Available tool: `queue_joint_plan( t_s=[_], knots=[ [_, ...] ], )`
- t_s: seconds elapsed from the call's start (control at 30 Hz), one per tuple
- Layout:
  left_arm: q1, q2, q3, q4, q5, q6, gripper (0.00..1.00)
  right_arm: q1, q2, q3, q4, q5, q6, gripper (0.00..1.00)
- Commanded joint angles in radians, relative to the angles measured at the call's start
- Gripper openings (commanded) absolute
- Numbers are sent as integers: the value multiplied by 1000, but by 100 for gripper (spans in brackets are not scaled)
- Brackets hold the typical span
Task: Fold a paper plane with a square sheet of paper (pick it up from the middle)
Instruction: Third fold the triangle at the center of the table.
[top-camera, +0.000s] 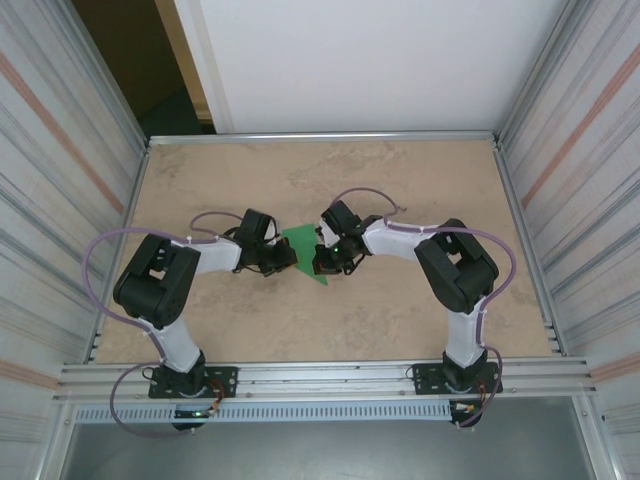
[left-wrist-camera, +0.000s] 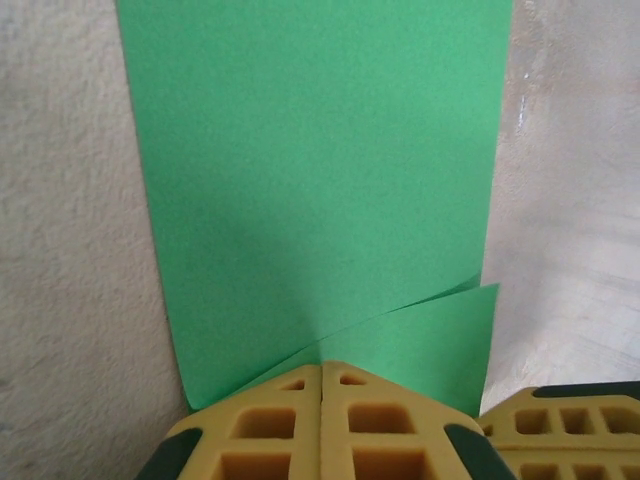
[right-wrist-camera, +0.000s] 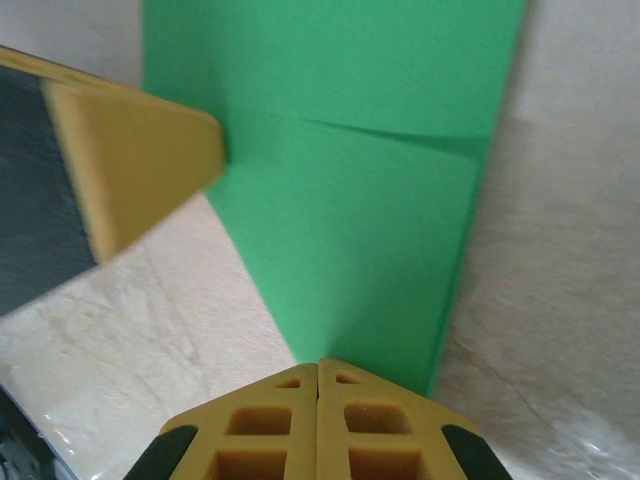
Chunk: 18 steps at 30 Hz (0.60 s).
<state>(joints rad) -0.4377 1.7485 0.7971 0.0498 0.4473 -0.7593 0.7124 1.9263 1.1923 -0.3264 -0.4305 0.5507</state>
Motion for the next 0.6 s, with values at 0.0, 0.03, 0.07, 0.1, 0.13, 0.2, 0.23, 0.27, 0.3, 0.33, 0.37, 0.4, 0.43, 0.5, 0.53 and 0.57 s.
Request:
queue_joint_plan(
  t_s=[0.0,0.03,0.07,0.1,0.13,0.2,0.23,0.27,0.3,0.33,0.37,0.4,0.43,0.5,0.53,0.57],
  knots=[
    [6,27,-34,-66,-82,18,0,25,37,70,-19,-5,13,3],
    [7,27,-35,-67,-83,19,0,31,53,83,-26,-6,10,3],
    [9,27,-35,-68,-86,19,0,33,65,94,-32,-6,8,2],
    [10,26,-35,-70,-88,20,0,33,78,103,-36,-8,7,2],
    [11,27,-37,-71,-90,19,0,34,89,111,-36,-10,7,2],
    [13,28,-40,-73,-93,19,0,33,106,122,-39,-13,6,1],
    [14,31,-41,-74,-94,17,0,31,116,127,-44,-17,4,1],
    [14,32,-41,-74,-96,17,0,29,122,130,-44,-20,3,1],
    [15,33,-41,-75,-98,14,0,28,128,131,-46,-22,3,1],
    [16,36,-41,-78,-100,15,0,26,132,130,-48,-21,2,1],
    [16,39,-41,-84,-106,15,0,22,134,124,-48,-21,2,0],
    [17,42,-41,-91,-112,15,0,20,132,114,-48,-19,0,0],
    [17,47,-41,-97,-118,14,0,18,128,104,-48,-19,-4,1],
    [23,58,-39,-113,-130,14,0,9,117,71,-48,-20,-15,0],
    [26,65,-41,-117,-134,14,0,2,108,54,-47,-25,-22,1],
    [31,70,-43,-119,-137,14,0,-3,95,29,-42,-33,-29,1]
  ],
)
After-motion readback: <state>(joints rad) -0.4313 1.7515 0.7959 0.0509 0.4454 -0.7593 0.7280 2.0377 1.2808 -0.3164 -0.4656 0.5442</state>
